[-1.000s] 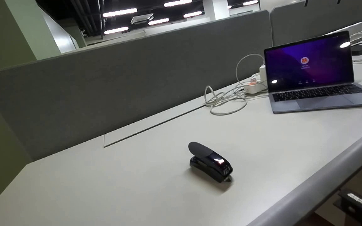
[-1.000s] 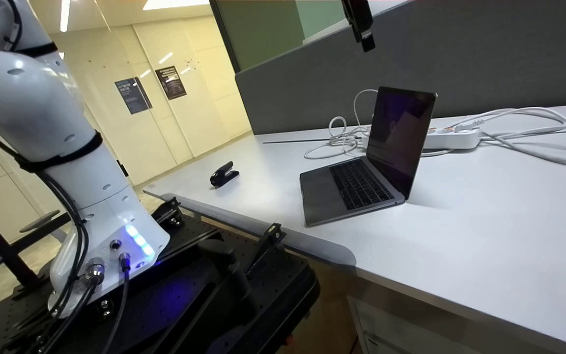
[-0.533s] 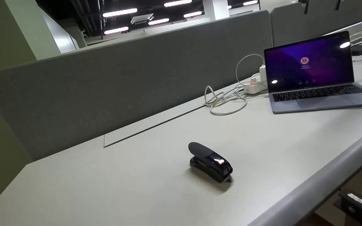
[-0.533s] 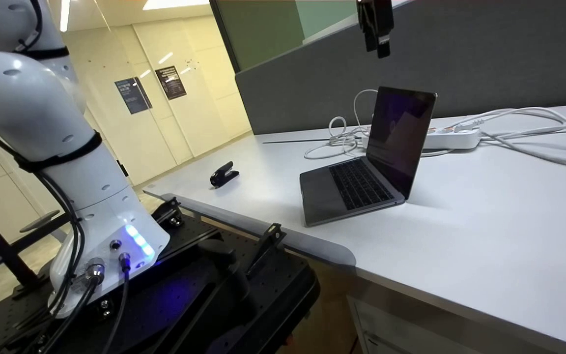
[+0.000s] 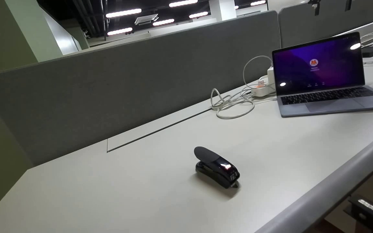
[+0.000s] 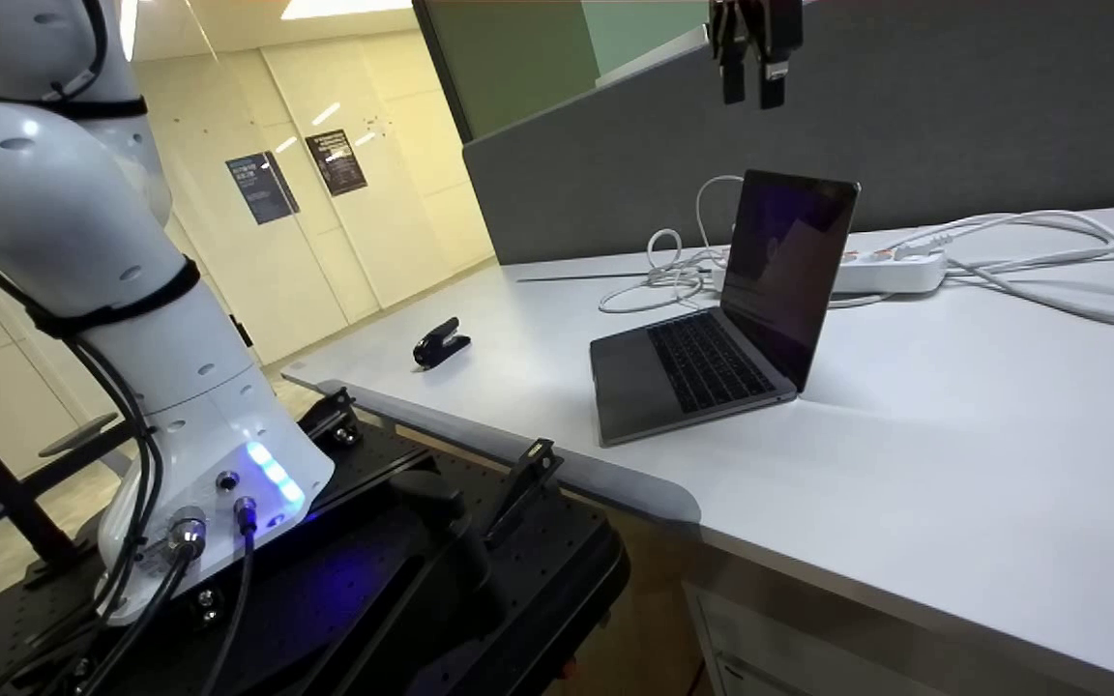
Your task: Close the laptop
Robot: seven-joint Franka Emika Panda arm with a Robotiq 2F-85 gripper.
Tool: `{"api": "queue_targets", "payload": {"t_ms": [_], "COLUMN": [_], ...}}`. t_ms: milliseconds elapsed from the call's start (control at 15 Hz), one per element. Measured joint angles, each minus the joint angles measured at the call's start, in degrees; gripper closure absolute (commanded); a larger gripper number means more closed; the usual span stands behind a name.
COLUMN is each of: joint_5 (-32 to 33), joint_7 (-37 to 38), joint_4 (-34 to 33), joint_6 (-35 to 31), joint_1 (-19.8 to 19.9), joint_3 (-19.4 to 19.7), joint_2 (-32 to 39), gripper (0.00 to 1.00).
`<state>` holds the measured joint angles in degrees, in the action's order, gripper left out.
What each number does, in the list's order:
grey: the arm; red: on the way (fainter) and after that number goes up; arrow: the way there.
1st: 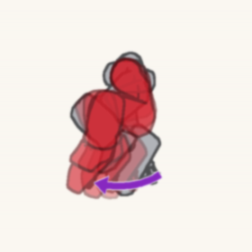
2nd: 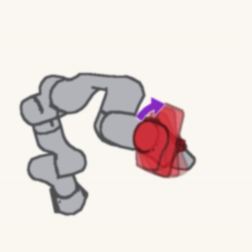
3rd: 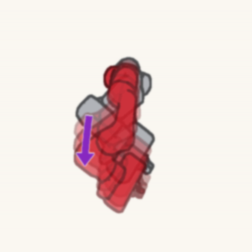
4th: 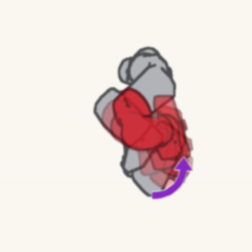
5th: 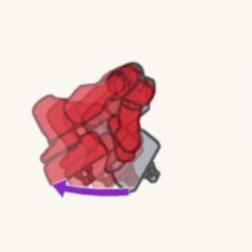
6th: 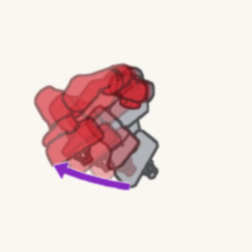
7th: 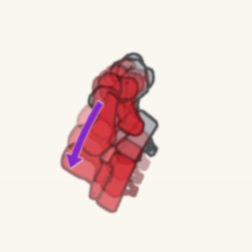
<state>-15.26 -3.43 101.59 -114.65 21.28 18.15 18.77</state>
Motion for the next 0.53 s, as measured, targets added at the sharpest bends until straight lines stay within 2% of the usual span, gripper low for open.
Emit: {"api": "queue_targets", "payload": {"t_ms": [267,533], "joint_5": [0.0,-0.7], "joint_7": [0.02,0.83], "joint_4": [-0.21,-3.03], "joint_6": [-0.66,-4.29], "joint_1": [0.17,0.78], "joint_3": [-0.2,-0.48], "joint_2": [0.72,4.01], "gripper": [0.0,0.0]}}
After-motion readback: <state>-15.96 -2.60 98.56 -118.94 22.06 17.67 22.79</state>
